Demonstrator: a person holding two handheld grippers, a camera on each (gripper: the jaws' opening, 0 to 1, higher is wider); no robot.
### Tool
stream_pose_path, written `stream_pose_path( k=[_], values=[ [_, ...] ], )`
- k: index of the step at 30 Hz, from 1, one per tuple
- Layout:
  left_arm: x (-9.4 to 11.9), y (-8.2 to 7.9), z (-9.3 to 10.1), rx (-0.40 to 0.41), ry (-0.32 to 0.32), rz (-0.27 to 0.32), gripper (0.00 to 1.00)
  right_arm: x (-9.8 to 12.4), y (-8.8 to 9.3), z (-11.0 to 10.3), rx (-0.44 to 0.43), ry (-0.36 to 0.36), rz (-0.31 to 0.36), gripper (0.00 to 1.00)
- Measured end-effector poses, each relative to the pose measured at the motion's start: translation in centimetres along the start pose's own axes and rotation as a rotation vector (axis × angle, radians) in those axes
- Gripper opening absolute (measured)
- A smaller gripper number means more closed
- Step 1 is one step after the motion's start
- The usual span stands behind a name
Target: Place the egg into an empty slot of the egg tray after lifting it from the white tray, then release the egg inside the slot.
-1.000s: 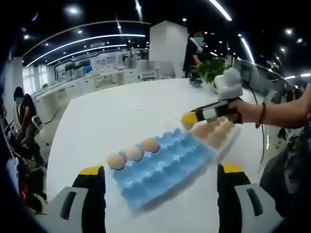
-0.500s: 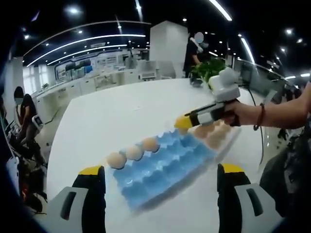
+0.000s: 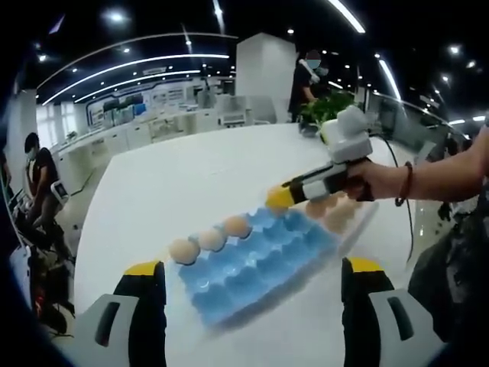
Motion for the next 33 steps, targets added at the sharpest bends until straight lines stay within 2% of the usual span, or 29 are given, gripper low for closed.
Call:
stream_pose_path(
  k=[9,33],
  values=[
    [0.3,0.0,-0.2,0.006,-0.008,0.005,0.97,-0.8,0.1,-0.5,-0.004,-0.015,-0.002,0.28],
    [1.0,0.2,0.0,0.018,-0.034,0.002,0.97,-2.6,1.5,-0.9,0.058,-0.021,-0.043,0.28]
  ],
)
Point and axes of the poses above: the point that each gripper's makers call its tool centre point, and the gripper's own axes: x roughly backward along the fingers, z roughly to its right, y roughly out of its underside, the point moved 2 cm from there along x, roughly backward along the fingers, and after that the axes turned 9 degrees about z, right-handed, at the moved point
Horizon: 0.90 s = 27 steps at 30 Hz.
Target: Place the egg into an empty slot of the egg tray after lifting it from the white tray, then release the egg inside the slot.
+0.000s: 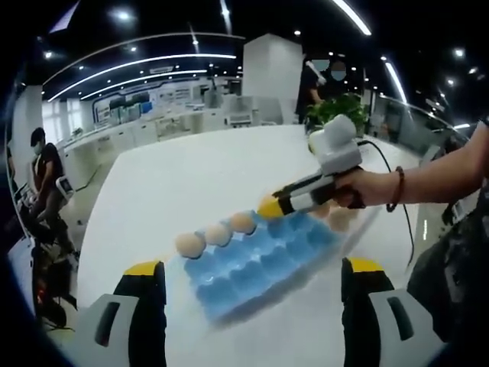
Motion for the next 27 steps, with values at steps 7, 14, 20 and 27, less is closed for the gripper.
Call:
stream_pose_path(
  k=[7,14,20,27],
  values=[
    [0.07,-0.04,0.03,0.004,-0.004,0.001,0.97,-0.01,0.31,0.4,-0.008,0.009,-0.003,0.28],
    [-0.02,-0.17,0.12,0.005,-0.002,0.003,0.97,-0.18,0.31,0.31,0.026,0.002,-0.005,0.27],
    [0.02,-0.14,0.19,0.004,-0.002,0.001,0.97,-0.04,0.3,0.3,0.016,0.002,-0.001,0.27],
    [0.25,-0.23,0.14,0.006,-0.005,0.008,0.97,-0.11,0.29,0.06,0.03,-0.002,0.0,0.31]
  ],
)
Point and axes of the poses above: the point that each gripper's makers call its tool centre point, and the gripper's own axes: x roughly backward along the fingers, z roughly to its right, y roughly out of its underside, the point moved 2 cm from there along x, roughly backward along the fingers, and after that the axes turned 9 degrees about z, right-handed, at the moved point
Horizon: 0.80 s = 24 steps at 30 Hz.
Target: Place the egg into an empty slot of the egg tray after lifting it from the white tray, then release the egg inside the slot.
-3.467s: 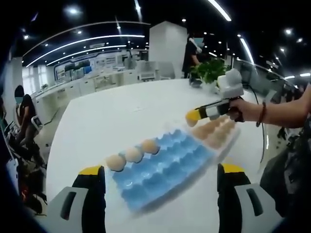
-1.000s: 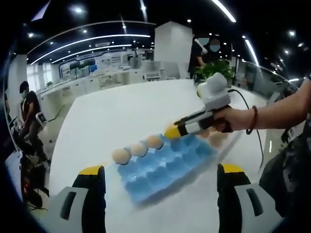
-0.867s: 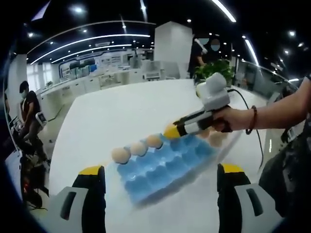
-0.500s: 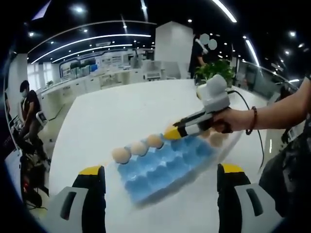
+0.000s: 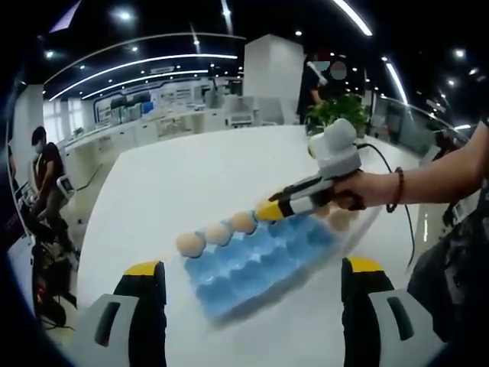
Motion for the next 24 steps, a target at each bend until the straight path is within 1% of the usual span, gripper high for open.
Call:
stream_pose_path(
  k=[3,5,6,8,14,19,24],
  values=[
    [0.1,0.0,0.0,-0.001,-0.001,0.0,0.97,0.0,0.0,-0.1,-0.001,0.002,0.003,0.36],
    [0.2,-0.1,0.1,0.009,0.006,0.01,0.98,0.0,0.0,0.1,0.039,0.014,0.004,0.38],
    [0.2,-0.2,0.2,0.013,0.008,0.016,0.98,0.1,0.0,0.1,0.043,0.015,0.006,0.39],
    [0.2,-0.4,0.2,0.016,0.012,0.026,0.99,0.2,-0.3,0.0,0.029,0.012,0.018,0.41],
    [0.0,-0.6,0.4,0.006,0.019,0.023,1.0,0.6,-0.7,0.4,0.008,0.014,0.032,0.47],
    [-0.1,-0.4,0.5,-0.001,0.022,0.013,1.0,1.1,-1.0,0.6,-0.006,0.019,0.041,0.55],
    [-0.2,-0.5,0.6,0.005,0.02,0.018,1.0,1.7,-1.2,1.1,-0.004,0.024,0.049,0.57]
  ],
)
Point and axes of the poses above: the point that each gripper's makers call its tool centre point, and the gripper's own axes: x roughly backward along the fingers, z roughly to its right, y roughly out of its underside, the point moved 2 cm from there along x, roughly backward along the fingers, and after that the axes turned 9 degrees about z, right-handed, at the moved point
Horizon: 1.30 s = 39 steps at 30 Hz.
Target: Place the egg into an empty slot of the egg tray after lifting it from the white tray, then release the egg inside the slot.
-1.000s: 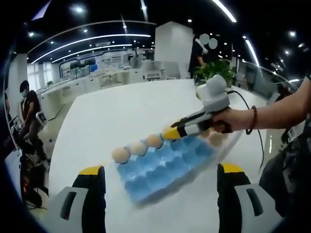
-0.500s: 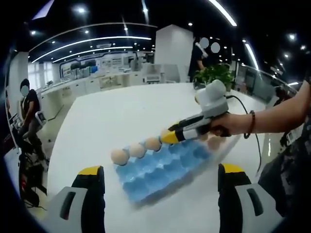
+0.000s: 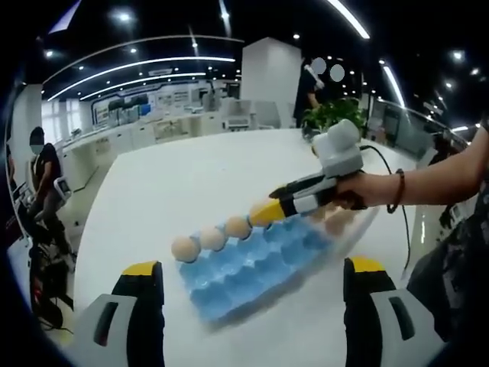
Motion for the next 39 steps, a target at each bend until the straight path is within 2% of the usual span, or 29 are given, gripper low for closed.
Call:
stream_pose_path(
  k=[9,28,39],
  values=[
    [-0.2,-0.2,0.4,-0.002,0.0,-0.003,1.0,1.0,-0.6,1.0,0.001,0.015,0.017,0.63],
    [-0.6,-0.3,1.3,-0.005,-0.001,-0.002,1.0,4.1,-1.0,4.1,0.001,0.068,0.026,0.63],
    [-0.5,-0.3,2.2,-0.007,-0.001,-0.002,1.0,6.2,-0.8,6.7,-0.057,0.125,0.04,0.63]
  ],
)
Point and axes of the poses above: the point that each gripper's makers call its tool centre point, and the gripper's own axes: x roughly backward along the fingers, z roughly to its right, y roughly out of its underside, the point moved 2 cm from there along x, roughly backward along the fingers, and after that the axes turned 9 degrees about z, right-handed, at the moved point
